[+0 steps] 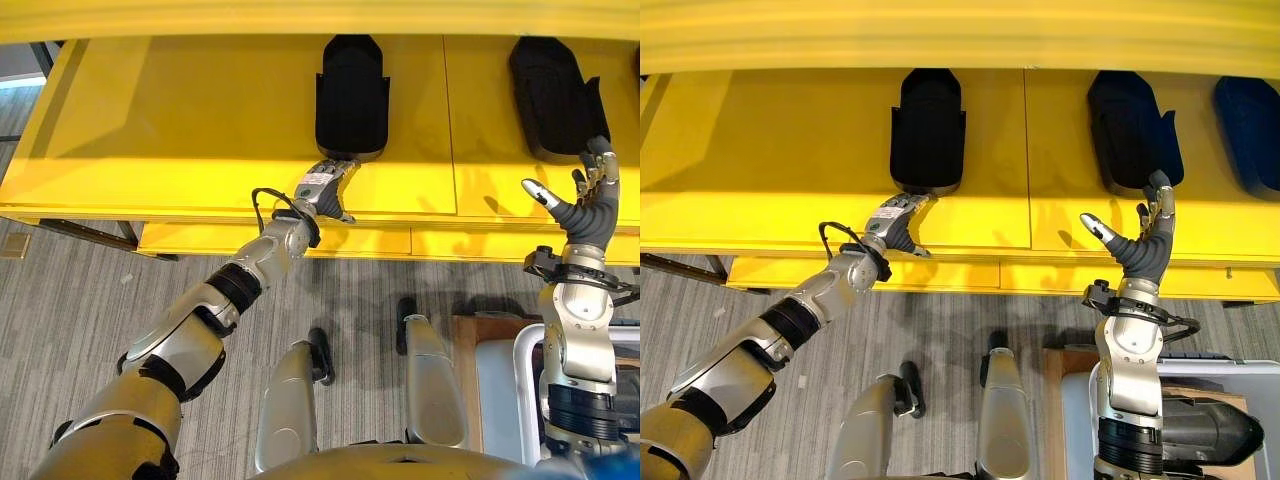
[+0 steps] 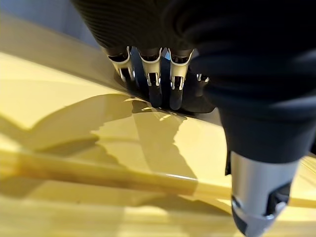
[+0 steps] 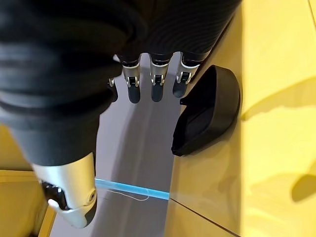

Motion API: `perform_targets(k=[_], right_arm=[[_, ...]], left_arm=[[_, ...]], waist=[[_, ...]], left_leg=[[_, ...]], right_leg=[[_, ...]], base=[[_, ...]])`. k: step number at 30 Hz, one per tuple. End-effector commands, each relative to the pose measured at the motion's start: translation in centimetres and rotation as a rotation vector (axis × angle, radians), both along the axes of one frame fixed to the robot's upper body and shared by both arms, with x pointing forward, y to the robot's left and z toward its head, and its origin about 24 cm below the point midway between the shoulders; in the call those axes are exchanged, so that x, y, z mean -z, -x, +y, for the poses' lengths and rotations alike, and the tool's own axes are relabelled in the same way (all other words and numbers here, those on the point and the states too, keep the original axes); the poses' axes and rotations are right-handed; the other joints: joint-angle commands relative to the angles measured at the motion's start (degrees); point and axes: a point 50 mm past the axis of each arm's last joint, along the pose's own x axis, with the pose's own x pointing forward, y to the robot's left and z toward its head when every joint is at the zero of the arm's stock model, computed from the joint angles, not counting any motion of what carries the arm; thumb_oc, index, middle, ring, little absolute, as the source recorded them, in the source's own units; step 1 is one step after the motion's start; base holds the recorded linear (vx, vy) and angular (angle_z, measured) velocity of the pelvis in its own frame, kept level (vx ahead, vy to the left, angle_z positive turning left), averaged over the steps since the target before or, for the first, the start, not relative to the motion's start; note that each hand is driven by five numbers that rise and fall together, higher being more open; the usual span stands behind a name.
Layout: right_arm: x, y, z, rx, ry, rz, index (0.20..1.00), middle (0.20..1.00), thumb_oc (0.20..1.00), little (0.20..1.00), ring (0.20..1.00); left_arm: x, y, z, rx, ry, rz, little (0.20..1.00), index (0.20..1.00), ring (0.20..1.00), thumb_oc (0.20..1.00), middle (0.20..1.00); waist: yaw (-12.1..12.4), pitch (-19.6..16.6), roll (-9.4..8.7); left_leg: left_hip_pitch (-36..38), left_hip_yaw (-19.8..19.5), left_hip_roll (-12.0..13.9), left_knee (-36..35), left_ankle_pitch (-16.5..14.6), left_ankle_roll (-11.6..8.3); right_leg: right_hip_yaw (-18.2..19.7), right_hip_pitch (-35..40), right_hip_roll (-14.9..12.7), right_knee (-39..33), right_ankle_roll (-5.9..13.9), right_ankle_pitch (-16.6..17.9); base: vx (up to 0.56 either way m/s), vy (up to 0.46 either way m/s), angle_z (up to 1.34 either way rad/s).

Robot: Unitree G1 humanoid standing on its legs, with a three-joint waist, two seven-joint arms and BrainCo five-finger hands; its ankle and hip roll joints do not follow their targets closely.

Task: Move parts from the plastic box to the shelf.

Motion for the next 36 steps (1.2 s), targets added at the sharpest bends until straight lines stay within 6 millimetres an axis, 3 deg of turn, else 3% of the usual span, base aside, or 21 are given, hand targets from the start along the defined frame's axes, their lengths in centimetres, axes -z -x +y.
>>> perform_targets(k=[1, 8, 13, 27, 30, 36], right_arm=[[-3.6, 0.7, -0.6, 0.018, 0.095, -0.149, 1.0, 1.0, 1.0, 1.0, 1.0], [-3.9, 0.6, -0.5, 0.013, 0.105, -0.156, 1.0, 1.0, 1.0, 1.0, 1.0], [-3.9, 0.6, -0.5, 0.015, 0.104, -0.156, 1.0, 1.0, 1.0, 1.0, 1.0], [-3.5, 0.8, 0.1, 0.007, 0.077, -0.163, 1.0, 1.0, 1.0, 1.0, 1.0], [-3.5, 0.8, 0.3, 0.011, 0.068, -0.171, 1.0, 1.0, 1.0, 1.0, 1.0], [-3.4, 0.9, 0.5, 0.011, 0.059, -0.175, 1.0, 1.0, 1.0, 1.0, 1.0]], left_arm=[[-3.1, -1.5, 1.7, -0.076, -0.023, -0.09, 1.0, 1.0, 1.0, 1.0, 1.0], [-4.5, -1.9, 1.8, -0.079, -0.032, -0.132, 1.0, 1.0, 1.0, 1.0, 1.0], [-3.9, -1.9, 1.6, -0.077, -0.032, -0.11, 1.0, 1.0, 1.0, 1.0, 1.0], [3.1, 1.8, -1.4, 0.033, 0.109, 0.137, 1.0, 1.0, 1.0, 1.0, 1.0], [6.2, 3.7, -1.9, 0.053, 0.151, 0.264, 1.0, 1.0, 1.0, 1.0, 1.0], [7.4, 5.2, -1.2, 0.028, 0.283, 0.341, 1.0, 1.0, 1.0, 1.0, 1.0]], waist=[[0.17, 0.71, 0.47], [-0.03, 0.76, 0.39], [-0.04, 0.82, 0.32], [1.12, 0.93, 0.25], [1.76, 0.95, 0.19], [2.88, 0.9, 0.27]], left_leg=[[2.2, -6.1, 2.85, -2.68, 2.54, -4.96], [2.23, -6.0, 2.87, -2.61, 2.53, -4.95], [2.16, -5.93, 2.91, -2.47, 2.49, -4.96], [1.95, -6.31, 2.46, -2.41, 2.47, -4.5], [1.91, -6.68, 2.26, -2.55, 2.66, -4.35], [2.25, -7.03, 2.0, -3.64, 3.35, -4.27]], right_leg=[[1.25, 4.53, -1.56, -1.85, 2.99, 3.49], [1.27, 4.57, -1.47, -1.96, 3.04, 3.62], [1.38, 4.43, -1.48, -1.87, 2.97, 3.66], [1.37, 4.6, -1.76, -1.99, 2.69, 4.02], [1.35, 4.75, -1.89, -1.92, 2.48, 4.09], [0.84, 5.55, -2.14, -3.04, 2.44, 4.81]], base=[[0.0, 0.0, 0.0], [0.0, 0.0, 0.0], [0.0, 0.0, 0.0], [0.0, -0.001, 0.01], [0.0, 0.0, 0.0], [0.0, 0.0, 0.0]])
